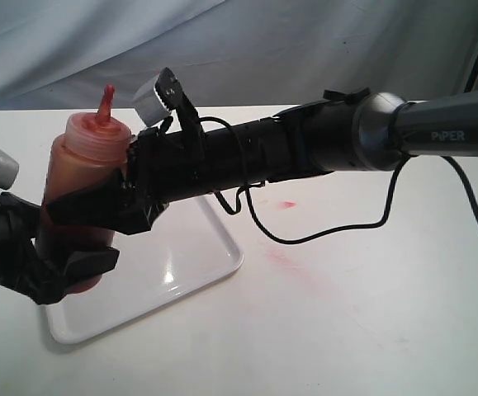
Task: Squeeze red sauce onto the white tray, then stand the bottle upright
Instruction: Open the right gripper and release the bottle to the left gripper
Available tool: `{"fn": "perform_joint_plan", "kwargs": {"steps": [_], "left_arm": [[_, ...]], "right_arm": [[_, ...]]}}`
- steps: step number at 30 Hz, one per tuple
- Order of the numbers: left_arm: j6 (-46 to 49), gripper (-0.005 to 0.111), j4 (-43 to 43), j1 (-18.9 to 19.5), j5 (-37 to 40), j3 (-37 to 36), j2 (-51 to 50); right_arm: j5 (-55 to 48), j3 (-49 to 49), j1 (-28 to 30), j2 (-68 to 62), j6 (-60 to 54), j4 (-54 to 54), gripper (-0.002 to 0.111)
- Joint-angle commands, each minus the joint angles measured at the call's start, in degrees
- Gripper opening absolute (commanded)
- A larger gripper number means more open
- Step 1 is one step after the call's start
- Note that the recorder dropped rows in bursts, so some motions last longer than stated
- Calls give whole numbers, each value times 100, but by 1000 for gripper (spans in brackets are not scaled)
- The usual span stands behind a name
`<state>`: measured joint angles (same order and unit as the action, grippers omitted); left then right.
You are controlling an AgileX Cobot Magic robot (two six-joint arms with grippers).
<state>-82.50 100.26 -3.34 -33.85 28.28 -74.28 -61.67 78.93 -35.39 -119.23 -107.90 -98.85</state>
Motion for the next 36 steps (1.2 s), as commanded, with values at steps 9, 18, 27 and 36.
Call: {"fn": "perform_joint_plan", "kwargs": {"steps": [9,18,27,36], "left_arm": [[162,64,-32,39,3,-27,18],[182,0,-32,39,141,-27,18],[182,0,-32,39,1061,-27,235],[203,0,-32,39,1946,-98,235]], "right_arm": [[-829,51,-1,173,41,-109,0],[-829,51,-1,173,41,-109,0],[-829,51,-1,173,41,-109,32],[-103,51,-1,173,465,318,87]]}}
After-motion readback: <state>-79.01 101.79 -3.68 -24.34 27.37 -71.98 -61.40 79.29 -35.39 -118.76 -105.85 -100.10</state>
